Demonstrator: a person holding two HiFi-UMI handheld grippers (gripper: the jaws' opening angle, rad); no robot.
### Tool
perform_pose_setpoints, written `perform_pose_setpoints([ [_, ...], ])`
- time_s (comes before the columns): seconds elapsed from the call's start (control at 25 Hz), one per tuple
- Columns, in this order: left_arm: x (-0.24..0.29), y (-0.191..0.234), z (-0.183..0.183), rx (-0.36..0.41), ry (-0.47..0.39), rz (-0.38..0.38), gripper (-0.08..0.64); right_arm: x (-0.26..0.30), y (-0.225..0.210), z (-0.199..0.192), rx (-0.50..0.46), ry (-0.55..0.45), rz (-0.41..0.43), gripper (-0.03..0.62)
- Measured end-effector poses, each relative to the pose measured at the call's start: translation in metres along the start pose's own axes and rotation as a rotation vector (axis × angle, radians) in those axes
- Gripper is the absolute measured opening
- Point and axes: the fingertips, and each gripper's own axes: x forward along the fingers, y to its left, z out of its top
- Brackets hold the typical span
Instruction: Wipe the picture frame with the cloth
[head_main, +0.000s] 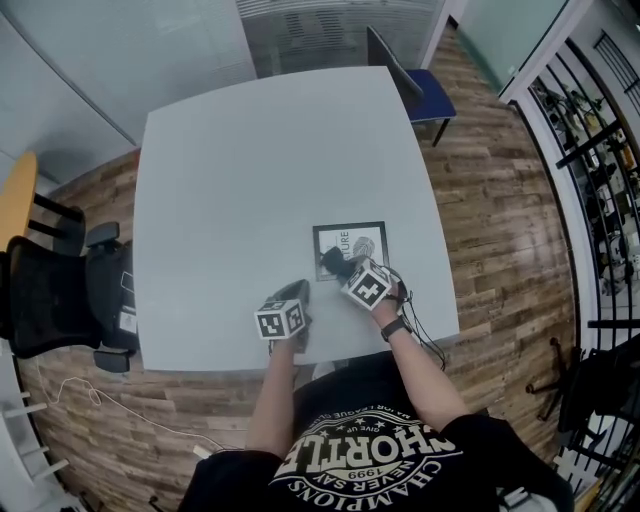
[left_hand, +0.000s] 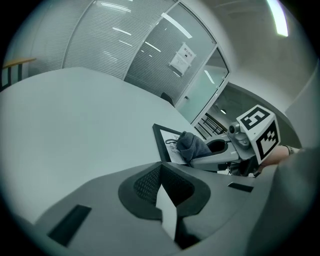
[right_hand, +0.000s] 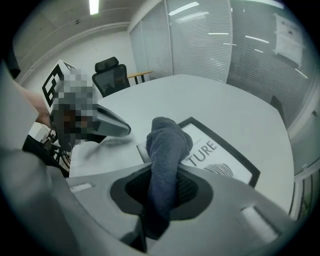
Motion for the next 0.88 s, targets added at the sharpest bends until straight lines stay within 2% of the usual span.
perform_pose_setpoints([
  [0.24,-0.004,-0.016,-0.003,0.036,0.000,-0.020,-0.003,-0.039,-0.053,-0.063,0.167,0.031,-0.170,0.069],
  [0.36,-0.006,-0.026,-0.008,0.055,0.013,-0.028,-0.003,-0.050,-0.066,-0.088,0.276,-0.013,-0.228,0.069],
  [0.48,-0.015,-0.037,-0.006,0.069,-0.001,-0.043,-0.003,-0.069,-0.068,-0.076,0.352,-0.201,-0.257,0.067],
  [0.64,-0.033,-0.053,0.018,0.112,-0.063,-0.071,-0.003,-0.110,-0.067,-0.035,0.350,-0.445,-0.314,0.067],
  [0.76,-0.051,-0.075,0.041,0.160,-0.129,-0.107,-0.003,-0.149,-0.066,-0.011,0.331,-0.561,-0.419,0.067],
  [0.88,-0.074,-0.103,0.064,0.232,-0.200,-0.136,-0.003,-0.188,-0.051,0.007,0.342,-0.658,-0.450,0.067],
])
